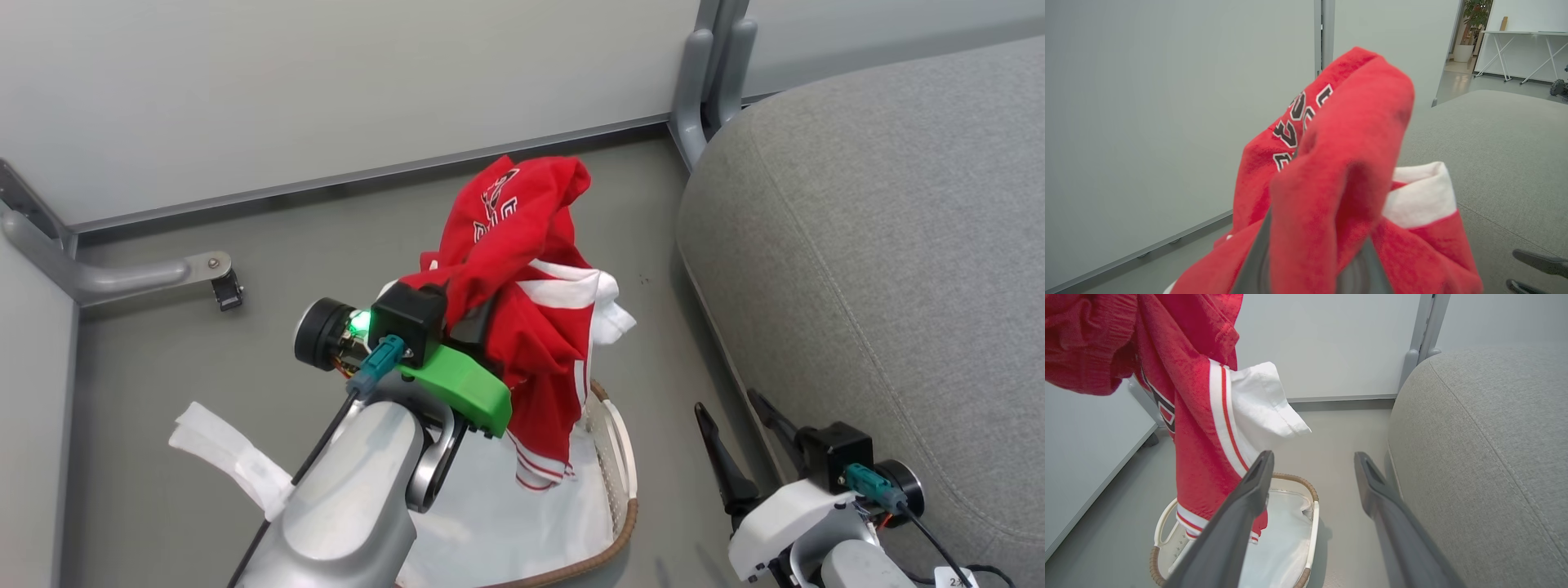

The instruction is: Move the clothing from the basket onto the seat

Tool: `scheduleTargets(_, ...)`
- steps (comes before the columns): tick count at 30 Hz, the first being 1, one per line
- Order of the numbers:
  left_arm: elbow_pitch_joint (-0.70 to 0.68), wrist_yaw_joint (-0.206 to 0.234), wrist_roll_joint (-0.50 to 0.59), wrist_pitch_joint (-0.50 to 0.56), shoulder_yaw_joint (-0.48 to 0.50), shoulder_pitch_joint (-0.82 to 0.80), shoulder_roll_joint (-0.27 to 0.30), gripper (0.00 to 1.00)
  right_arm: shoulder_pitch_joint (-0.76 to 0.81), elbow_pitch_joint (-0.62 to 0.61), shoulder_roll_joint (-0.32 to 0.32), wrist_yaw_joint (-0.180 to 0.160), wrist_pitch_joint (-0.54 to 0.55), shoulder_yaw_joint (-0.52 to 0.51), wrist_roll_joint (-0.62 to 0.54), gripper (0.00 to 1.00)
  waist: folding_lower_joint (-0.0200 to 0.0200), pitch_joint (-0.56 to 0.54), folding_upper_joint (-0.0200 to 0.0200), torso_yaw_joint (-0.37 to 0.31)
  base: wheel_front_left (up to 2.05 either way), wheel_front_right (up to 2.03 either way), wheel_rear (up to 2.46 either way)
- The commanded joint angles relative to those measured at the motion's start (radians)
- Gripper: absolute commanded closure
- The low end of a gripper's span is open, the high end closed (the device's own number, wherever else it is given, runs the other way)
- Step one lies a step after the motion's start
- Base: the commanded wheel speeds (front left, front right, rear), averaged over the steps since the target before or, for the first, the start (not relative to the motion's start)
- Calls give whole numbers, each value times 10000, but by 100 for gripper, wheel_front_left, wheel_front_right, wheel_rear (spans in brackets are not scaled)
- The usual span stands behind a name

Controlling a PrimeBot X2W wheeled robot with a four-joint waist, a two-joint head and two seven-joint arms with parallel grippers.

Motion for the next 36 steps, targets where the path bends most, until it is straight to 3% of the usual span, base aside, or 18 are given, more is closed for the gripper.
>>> scheduleTargets(1,-179,6,-22,-58,91,104,26,100,171,25,-16,-7,-20,10,-84,0,1,-34,0,-11,0,0,0)
scheduleTargets(18,-884,118,-161,-58,296,-403,28,100,109,-301,58,-7,-20,191,-77,0,1,-76,0,-35,0,0,0)
scheduleTargets(30,-840,129,-169,-58,219,-463,28,100,-1574,-2546,-240,-5,-19,1912,978,0,1,140,0,43,0,0,0)
scheduleTargets(36,-866,129,-244,-58,134,-444,27,100,-2543,-2613,-557,-5,-17,2513,1397,0,1,156,0,110,0,0,0)
